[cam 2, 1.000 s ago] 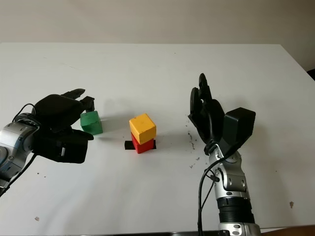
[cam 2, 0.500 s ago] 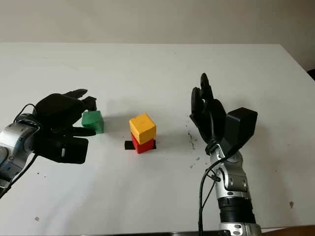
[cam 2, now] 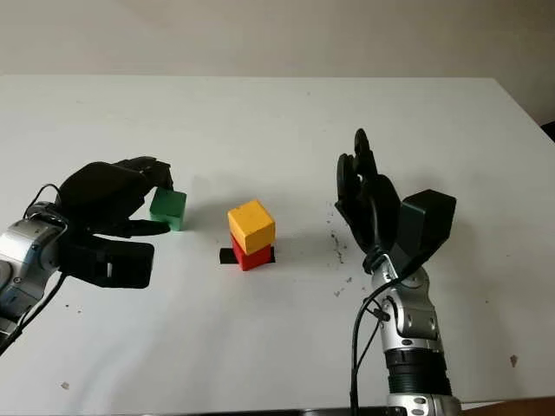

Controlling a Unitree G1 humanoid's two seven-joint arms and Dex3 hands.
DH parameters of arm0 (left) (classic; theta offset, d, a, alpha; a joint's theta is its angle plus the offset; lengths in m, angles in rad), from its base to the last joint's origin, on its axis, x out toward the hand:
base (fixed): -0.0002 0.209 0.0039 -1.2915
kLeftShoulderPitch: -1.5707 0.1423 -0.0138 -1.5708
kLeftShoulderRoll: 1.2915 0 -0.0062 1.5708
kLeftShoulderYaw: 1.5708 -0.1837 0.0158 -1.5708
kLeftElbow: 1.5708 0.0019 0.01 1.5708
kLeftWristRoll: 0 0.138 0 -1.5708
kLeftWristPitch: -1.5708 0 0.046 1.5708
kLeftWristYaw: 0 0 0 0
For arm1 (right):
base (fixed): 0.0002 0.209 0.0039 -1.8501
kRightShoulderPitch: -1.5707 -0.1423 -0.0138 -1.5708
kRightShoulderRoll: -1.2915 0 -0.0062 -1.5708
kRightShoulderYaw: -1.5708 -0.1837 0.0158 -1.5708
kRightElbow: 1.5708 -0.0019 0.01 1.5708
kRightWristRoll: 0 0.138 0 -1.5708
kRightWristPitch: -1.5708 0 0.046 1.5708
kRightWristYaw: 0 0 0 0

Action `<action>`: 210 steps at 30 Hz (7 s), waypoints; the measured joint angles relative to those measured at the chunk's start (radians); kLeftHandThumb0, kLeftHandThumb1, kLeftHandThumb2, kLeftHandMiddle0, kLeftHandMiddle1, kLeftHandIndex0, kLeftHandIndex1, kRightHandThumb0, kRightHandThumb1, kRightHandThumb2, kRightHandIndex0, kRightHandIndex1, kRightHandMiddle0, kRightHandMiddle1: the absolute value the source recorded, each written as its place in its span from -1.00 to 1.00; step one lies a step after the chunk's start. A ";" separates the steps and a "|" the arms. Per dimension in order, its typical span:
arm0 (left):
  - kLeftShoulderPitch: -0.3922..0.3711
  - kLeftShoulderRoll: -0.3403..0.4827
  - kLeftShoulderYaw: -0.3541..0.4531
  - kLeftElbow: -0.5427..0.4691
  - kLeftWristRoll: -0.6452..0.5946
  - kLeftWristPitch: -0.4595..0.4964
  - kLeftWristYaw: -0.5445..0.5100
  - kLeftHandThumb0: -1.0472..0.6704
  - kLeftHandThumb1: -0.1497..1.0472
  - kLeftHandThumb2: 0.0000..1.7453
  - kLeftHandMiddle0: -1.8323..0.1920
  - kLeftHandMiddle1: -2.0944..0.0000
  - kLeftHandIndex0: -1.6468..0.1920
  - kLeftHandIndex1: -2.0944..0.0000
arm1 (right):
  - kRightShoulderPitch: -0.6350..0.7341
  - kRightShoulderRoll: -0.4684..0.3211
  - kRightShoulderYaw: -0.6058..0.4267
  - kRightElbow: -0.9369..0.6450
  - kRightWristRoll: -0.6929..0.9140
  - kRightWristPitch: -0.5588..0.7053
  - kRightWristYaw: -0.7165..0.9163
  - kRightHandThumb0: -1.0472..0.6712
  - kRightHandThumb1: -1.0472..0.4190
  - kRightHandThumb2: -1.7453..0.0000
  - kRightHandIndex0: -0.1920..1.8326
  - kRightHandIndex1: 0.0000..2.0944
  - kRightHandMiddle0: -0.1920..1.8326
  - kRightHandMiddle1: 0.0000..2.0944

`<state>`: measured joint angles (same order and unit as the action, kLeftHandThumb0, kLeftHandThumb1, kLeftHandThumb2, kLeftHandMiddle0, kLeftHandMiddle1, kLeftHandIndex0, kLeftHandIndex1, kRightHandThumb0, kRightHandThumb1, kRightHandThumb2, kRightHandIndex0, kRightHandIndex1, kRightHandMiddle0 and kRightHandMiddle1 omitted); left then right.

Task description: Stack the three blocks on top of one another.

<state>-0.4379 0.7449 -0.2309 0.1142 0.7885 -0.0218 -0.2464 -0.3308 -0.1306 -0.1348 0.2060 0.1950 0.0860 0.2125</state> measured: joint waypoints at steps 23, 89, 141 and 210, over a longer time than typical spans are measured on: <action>-0.032 -0.060 0.258 0.117 -0.665 -0.102 -0.138 -0.22 1.00 -0.79 0.44 0.94 0.49 -0.24 | 0.016 0.003 0.000 -0.006 0.009 0.017 -0.007 -0.60 -1.00 0.35 -1.00 -1.00 -1.00 -1.00; 0.174 -0.494 0.203 -0.218 -0.805 0.102 -0.038 -0.39 1.00 -0.70 0.62 0.94 0.52 -0.44 | 0.035 0.023 0.025 -0.019 -0.012 0.007 -0.018 -0.55 -1.00 0.29 -1.00 -1.00 -1.00 -1.00; 0.171 -0.513 0.182 -0.122 -0.786 0.066 -0.072 -0.40 1.00 -0.72 0.63 0.95 0.55 -0.40 | 0.035 0.024 0.025 -0.019 -0.008 0.008 -0.023 -0.53 -1.00 0.31 -1.00 -1.00 -1.00 -1.00; 0.134 -0.538 0.478 0.007 -0.992 -0.110 0.095 -0.68 1.00 -0.22 1.00 1.00 1.00 1.00 | 0.040 0.031 0.045 -0.063 -0.028 0.014 -0.034 -0.54 -1.00 0.28 -1.00 -1.00 -1.00 -1.00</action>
<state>-0.3041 0.2072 0.2475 0.1213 -0.2032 -0.1319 -0.1515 -0.2903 -0.0992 -0.0902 0.1428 0.1668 0.1005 0.1783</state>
